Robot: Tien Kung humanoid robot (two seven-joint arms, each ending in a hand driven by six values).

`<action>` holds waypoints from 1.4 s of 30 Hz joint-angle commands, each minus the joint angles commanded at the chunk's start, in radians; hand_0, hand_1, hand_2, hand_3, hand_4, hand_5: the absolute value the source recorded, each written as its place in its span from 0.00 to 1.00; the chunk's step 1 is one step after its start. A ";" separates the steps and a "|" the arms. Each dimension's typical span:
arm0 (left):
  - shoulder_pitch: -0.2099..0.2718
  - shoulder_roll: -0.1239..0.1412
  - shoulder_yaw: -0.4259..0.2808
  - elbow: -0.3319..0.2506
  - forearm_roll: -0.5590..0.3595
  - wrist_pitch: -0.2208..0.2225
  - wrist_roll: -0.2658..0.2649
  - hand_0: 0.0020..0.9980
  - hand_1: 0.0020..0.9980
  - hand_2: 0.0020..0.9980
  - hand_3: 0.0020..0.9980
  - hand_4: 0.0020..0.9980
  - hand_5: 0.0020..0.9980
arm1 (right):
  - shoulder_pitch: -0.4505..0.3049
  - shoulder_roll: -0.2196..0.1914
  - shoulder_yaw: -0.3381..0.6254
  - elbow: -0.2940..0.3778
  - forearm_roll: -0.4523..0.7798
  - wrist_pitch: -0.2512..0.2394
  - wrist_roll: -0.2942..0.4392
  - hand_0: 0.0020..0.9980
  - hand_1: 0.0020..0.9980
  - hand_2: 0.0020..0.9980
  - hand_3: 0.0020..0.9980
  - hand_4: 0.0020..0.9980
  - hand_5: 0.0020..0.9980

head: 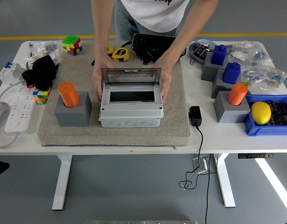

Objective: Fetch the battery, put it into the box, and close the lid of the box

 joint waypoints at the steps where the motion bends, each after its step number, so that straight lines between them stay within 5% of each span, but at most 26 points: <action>1: 0.000 0.000 0.000 0.000 0.000 0.000 0.000 0.82 0.82 0.78 0.78 1.00 0.93 | 0.000 0.000 0.000 0.000 0.000 0.000 0.000 0.89 0.81 0.75 0.78 1.00 1.00; 42: -0.001 0.003 0.001 -0.001 0.000 0.000 0.003 0.82 0.83 0.78 0.78 1.00 0.94 | 0.002 0.001 -0.001 0.000 0.006 0.001 0.004 0.89 0.81 0.75 0.78 1.00 1.00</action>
